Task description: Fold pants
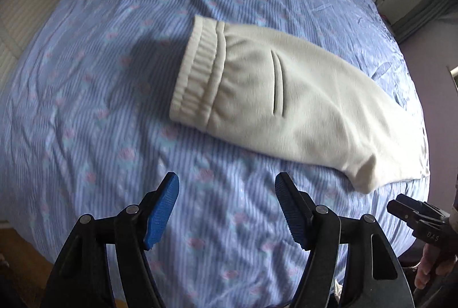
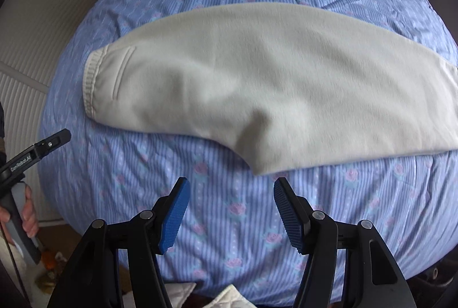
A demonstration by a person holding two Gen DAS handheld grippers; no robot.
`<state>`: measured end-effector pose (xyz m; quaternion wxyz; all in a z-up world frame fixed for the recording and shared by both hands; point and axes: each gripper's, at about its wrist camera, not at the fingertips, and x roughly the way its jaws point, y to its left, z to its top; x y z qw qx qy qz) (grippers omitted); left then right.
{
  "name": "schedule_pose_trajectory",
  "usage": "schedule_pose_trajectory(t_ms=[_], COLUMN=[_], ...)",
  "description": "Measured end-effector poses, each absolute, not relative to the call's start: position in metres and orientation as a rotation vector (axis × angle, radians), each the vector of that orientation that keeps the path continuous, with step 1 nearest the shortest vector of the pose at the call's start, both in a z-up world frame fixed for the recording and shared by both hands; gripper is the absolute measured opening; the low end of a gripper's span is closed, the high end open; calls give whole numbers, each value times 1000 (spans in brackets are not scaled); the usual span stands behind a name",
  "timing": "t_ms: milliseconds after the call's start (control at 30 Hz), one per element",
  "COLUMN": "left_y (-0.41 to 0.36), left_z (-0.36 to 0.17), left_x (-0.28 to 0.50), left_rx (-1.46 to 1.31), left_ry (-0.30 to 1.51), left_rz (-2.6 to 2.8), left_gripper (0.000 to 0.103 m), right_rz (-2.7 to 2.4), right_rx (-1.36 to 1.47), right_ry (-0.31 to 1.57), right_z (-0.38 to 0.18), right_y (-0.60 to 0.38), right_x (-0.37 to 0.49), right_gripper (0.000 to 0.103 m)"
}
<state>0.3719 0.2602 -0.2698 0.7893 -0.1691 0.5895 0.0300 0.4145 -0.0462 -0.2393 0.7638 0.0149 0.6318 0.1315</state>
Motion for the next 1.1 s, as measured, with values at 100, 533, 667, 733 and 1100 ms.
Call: schedule_pose_trajectory(t_ms=[100,533,667,733,1100], left_y=[233,124,108,105,98], left_z=[-275,-268,-261,-259,-253], left_x=[355,320,306,299,272], left_rx=[-354,-428,-421,-423,-449], left_ry=[1287,1299,1300,1303,1320], left_rz=[96,227,272,301,345], left_gripper=[69,69,69,69,69], right_rz=[336,598,684,713,737], right_rx=[18,-78,-155,-174,-391], right_ry=[1406,1389,1281,1315,1172], right_z=[-260,-312,-294,-305,-297], right_y=[-56,-61,-61,-58,-21], right_x=[406,432,440,447,431], right_gripper=[62,57,57,57,39])
